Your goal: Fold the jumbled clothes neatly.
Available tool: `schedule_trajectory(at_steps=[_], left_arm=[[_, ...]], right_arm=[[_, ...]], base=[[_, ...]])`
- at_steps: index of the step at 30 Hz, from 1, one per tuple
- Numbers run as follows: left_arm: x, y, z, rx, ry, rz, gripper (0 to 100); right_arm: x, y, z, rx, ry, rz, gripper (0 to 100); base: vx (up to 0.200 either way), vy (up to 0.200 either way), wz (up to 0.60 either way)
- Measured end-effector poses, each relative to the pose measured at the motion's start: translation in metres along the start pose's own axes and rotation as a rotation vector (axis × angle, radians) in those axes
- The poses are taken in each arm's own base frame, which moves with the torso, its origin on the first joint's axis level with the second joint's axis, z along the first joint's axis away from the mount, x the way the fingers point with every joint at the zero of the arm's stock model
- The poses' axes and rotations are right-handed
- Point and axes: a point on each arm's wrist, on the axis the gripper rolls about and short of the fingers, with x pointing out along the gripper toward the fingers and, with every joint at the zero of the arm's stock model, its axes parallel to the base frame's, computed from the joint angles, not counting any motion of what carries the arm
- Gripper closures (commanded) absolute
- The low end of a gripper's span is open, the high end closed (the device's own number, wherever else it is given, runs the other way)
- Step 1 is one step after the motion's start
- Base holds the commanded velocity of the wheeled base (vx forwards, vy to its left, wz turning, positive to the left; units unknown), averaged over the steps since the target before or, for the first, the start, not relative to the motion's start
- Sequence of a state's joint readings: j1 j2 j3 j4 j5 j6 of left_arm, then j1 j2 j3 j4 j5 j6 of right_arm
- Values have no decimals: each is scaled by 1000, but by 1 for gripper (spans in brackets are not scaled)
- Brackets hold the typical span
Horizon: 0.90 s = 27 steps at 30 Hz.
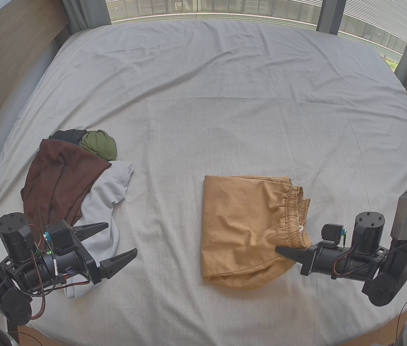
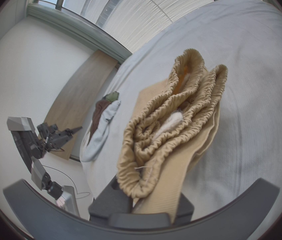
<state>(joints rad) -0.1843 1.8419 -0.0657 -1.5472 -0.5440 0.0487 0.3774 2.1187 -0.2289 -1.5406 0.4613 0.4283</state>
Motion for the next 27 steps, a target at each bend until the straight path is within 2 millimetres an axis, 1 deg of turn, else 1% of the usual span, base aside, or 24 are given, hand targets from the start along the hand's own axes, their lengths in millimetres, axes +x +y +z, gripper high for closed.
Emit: schedule_trajectory(at_steps=[6, 11, 17, 27], left_arm=[[0, 0, 0, 0, 1, 0, 0], [0, -1, -1, -1, 5, 0, 0], [-2, -1, -1, -2, 3, 5, 0], [-3, -2, 0, -2, 2, 5, 0]], right_arm=[[-8, 27, 21, 1, -85, 86, 100], [-11, 50, 42, -15, -170, 168, 100], [-8, 62, 62, -53, -247, 220, 100], [8, 70, 99, -57, -282, 237, 100]], base=[[0, 0, 0], [0, 0, 0], [0, 0, 0], [0, 0, 0]])
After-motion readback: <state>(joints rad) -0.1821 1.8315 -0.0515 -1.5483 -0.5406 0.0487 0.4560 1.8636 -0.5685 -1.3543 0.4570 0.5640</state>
